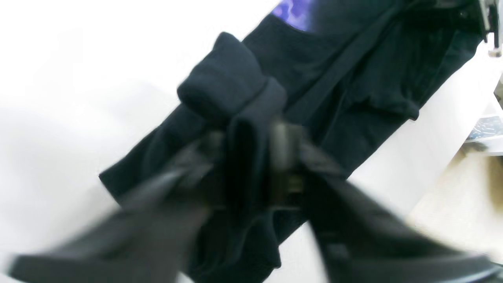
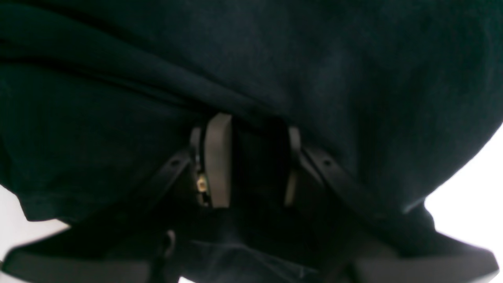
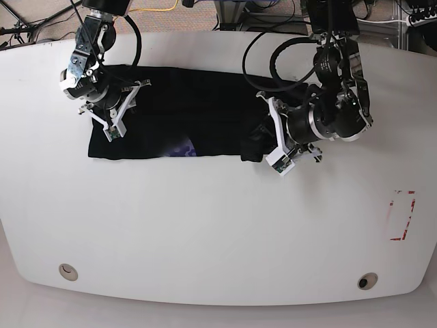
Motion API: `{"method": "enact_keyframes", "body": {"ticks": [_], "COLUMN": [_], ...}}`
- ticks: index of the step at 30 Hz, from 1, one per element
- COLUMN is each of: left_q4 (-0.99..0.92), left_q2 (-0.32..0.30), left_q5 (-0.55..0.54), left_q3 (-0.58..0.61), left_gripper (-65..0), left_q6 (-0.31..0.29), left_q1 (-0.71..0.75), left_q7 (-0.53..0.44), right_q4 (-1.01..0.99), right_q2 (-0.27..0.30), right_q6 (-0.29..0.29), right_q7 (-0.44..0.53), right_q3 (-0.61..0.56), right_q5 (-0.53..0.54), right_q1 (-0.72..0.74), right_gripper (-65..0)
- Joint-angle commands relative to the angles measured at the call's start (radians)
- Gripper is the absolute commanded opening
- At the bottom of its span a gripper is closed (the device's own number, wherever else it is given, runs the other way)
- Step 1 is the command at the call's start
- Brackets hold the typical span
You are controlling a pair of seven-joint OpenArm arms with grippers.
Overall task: Fold the T-shirt properly
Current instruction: 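Carry the strip end with the left gripper toward the right gripper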
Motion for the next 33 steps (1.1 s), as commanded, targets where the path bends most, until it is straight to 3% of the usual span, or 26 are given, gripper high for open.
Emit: {"method": "enact_keyframes", "body": {"ticks": [1, 5, 9, 14, 20, 23, 28, 33], "left_q4": [0.016, 0.020, 0.020, 0.020, 0.014, 0.014, 0.013, 0.013], "left_q2": [0.007, 0.008, 0.016, 0.034, 0.022, -0.018, -0.059, -0.067], "left_q5": [-0.026, -0.045, -0.105, -0.161, -0.141, -0.074, 0.038, 0.069], "left_q3": [0.024, 0.078, 0.112, 0.053, -0.099, -0.146, -0.162, -0.140], "left_gripper": [-32.8, -21.2, -20.6, -21.0, -26.4, -28.2, -33.3, -43.8], "left_q6": [-0.002, -0.002, -0.002, -0.002, -0.002, -0.002, -0.002, -0.002], "left_q1": [-0.016, -0.020, -0.022, -0.025, -0.056, -0.060, -0.057, -0.033], "left_q7": [-0.018, -0.018, -0.018, -0.018, -0.021, -0.021, -0.022, -0.022], "right_q4": [0.014, 0.014, 0.014, 0.014, 0.016, 0.031, 0.060, 0.088], "right_q2": [0.007, 0.007, 0.007, 0.007, 0.007, 0.007, 0.007, 0.001], "right_q6": [0.002, 0.002, 0.002, 0.002, 0.002, 0.002, 0.002, 0.002], "right_q7": [-0.007, -0.007, -0.007, -0.007, -0.007, -0.007, -0.007, -0.007], "right_q3": [0.002, 0.002, 0.002, 0.002, 0.002, 0.002, 0.002, 0.002], "right_q5": [-0.007, -0.007, -0.007, -0.006, -0.006, -0.006, -0.004, -0.004], "right_q1": [0.005, 0.008, 0.008, 0.010, 0.010, 0.010, 0.010, 0.012], "right_gripper": [-47.7, -47.7, -47.7, -47.7, -47.7, -47.7, -47.7, -47.7]}}
